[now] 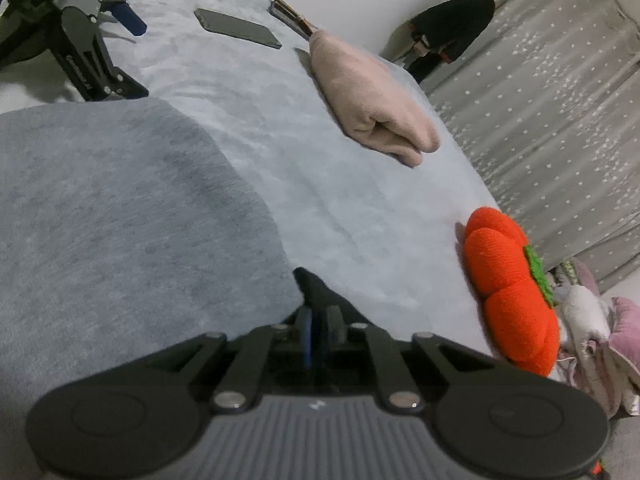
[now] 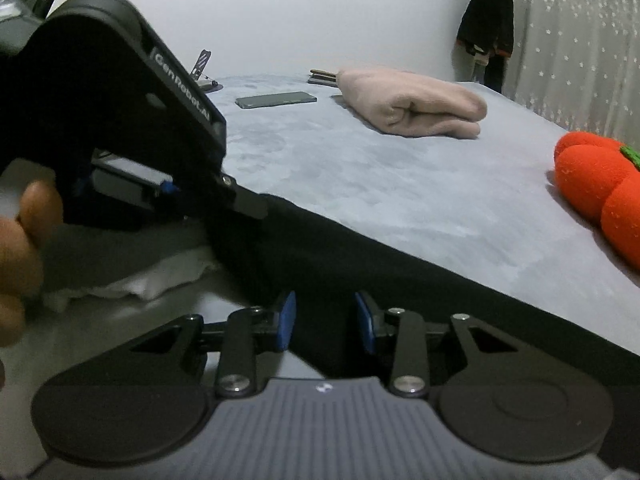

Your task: Fold clothes

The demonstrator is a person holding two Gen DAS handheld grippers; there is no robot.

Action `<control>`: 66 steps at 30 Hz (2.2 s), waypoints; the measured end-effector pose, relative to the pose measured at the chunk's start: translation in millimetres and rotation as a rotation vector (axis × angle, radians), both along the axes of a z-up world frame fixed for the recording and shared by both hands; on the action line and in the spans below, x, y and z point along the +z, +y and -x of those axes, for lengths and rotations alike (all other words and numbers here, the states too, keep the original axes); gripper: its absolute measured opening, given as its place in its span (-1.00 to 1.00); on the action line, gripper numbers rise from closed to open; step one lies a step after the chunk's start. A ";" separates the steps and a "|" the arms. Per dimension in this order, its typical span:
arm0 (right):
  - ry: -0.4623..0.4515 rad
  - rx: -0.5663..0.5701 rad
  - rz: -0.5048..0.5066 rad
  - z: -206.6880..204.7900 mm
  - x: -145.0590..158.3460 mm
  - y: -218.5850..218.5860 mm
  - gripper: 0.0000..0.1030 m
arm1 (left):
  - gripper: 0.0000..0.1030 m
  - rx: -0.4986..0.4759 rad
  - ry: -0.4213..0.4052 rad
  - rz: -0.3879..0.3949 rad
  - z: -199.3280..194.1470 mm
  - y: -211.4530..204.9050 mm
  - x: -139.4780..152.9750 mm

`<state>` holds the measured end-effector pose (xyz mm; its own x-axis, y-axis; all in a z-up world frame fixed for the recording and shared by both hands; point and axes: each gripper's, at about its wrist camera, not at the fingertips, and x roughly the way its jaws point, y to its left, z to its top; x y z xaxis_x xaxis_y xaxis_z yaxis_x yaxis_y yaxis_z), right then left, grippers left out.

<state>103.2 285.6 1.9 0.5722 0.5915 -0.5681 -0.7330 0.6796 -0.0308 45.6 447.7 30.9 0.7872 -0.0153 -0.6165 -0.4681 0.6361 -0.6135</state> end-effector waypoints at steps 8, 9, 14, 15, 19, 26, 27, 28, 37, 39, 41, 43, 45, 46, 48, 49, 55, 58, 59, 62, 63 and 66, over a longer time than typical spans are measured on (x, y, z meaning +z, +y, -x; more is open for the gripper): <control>0.100 -0.033 -0.098 -22.0 -0.1 -3.1 -0.28 | -0.31 0.022 -0.004 -0.010 22.2 7.7 14.3; 0.120 -0.032 -0.123 -24.9 0.3 -4.8 -0.23 | -0.31 0.025 -0.004 0.007 25.8 8.4 14.9; 0.131 -0.029 -0.189 -18.6 5.7 -16.1 -0.23 | -0.31 0.022 -0.017 0.039 35.3 2.6 18.3; 0.128 -0.024 -0.194 -15.5 6.8 -18.6 -0.23 | -0.31 0.015 -0.017 0.034 33.7 0.6 18.4; 0.066 0.088 -0.127 6.1 7.7 -15.9 -0.23 | -0.31 0.023 0.006 0.054 29.7 1.7 13.7; -0.103 0.170 0.052 31.0 -3.6 23.4 -0.30 | -0.31 0.055 0.006 0.065 32.4 8.0 11.5; -0.119 0.162 0.067 30.2 -4.5 28.9 -0.44 | -0.31 0.057 0.002 0.074 33.1 9.3 10.6; -0.130 0.151 0.078 28.8 -5.0 32.8 -0.51 | -0.31 0.059 -0.001 0.083 33.8 10.7 9.6; 0.131 -0.012 -0.337 -1.1 18.6 -37.9 -0.85 | 0.10 0.029 -0.062 0.211 29.0 7.3 3.9; 0.174 -0.031 -0.391 -4.0 21.4 -49.9 -0.85 | 0.19 0.013 -0.073 0.255 25.3 4.5 -0.2; 0.183 -0.031 -0.404 -2.6 24.1 -56.4 -0.85 | 0.32 -0.008 -0.082 0.292 18.1 -1.8 -4.2; 0.176 -0.027 -0.401 0.7 27.0 -61.6 -0.85 | 0.37 -0.019 -0.076 0.324 10.2 -7.9 -8.6; 0.164 -0.022 -0.401 5.1 30.9 -64.3 -0.85 | 0.37 -0.024 -0.062 0.351 2.6 -13.3 -12.6; 0.154 -0.020 -0.401 6.6 32.5 -65.4 -0.85 | 0.37 -0.021 -0.056 0.355 -0.1 -15.3 -13.7; 0.137 -0.015 -0.396 10.7 34.3 -67.9 -0.85 | 0.33 -0.018 -0.050 0.367 -3.8 -17.9 -15.3; 0.129 -0.013 -0.392 12.5 34.7 -69.3 -0.85 | 0.32 -0.018 -0.050 0.376 -4.7 -18.5 -15.9; 0.078 -0.041 -0.378 15.7 32.8 -74.9 -0.85 | 0.25 -0.011 -0.024 0.409 6.0 -12.8 -7.5; 0.071 -0.066 -0.413 13.8 33.0 -74.4 -0.85 | 0.39 0.006 -0.055 0.387 18.1 -14.5 2.7; 0.070 -0.070 -0.423 13.0 33.1 -73.3 -0.85 | 0.40 0.012 -0.065 0.380 22.2 -15.0 6.2; 0.058 -0.051 -0.417 14.2 32.5 -64.3 -0.85 | 0.40 0.012 -0.043 0.432 16.4 -19.9 -2.8; 0.052 -0.046 -0.407 15.7 31.6 -61.7 -0.85 | 0.40 0.011 -0.032 0.454 14.8 -21.4 -6.3; 0.042 -0.042 -0.387 16.4 28.7 -55.4 -0.85 | 0.40 0.012 -0.017 0.453 8.2 -26.0 -10.2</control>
<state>86.8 230.2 30.6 0.5812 0.7434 -0.3311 -0.6997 0.6642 0.2631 37.3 421.7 20.8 0.7990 -0.2717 -0.5365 -0.4609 0.2964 -0.8365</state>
